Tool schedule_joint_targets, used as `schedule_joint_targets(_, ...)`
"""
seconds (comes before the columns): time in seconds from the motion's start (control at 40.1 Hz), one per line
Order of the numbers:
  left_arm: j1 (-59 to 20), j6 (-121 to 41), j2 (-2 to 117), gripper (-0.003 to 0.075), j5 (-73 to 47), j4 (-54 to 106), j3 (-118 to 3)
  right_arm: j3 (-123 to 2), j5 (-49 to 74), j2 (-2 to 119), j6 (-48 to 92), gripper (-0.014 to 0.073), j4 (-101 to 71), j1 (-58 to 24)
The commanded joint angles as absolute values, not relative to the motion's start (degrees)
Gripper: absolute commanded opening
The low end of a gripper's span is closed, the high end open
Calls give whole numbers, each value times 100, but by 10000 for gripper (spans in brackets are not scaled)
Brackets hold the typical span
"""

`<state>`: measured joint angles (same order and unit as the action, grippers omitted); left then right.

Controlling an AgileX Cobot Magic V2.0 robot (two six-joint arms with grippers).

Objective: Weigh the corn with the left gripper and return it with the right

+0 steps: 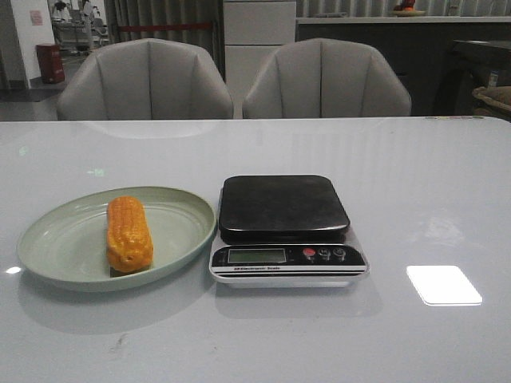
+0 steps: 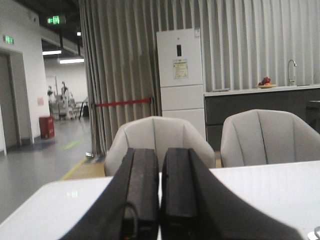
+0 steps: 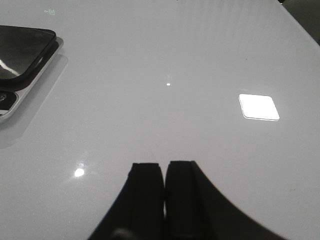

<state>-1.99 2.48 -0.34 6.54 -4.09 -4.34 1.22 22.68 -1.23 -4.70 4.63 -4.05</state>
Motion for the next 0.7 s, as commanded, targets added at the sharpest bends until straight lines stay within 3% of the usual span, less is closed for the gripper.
schedule_joint_targets(0.0, -237, 354, 296, 114, 79, -245, -1249, 176, 1953, -172, -445, 177, 545, -391)
schedule_joint_targets(0.199, -237, 354, 1499, 114, -1365, 215, -2518, 176, 1953, -172, -445, 177, 545, -391)
schedule_joint_targets(0.673, -237, 343, 3050, 115, -1328, 1016, -2704, 176, 1953, -172, -445, 177, 545, -391)
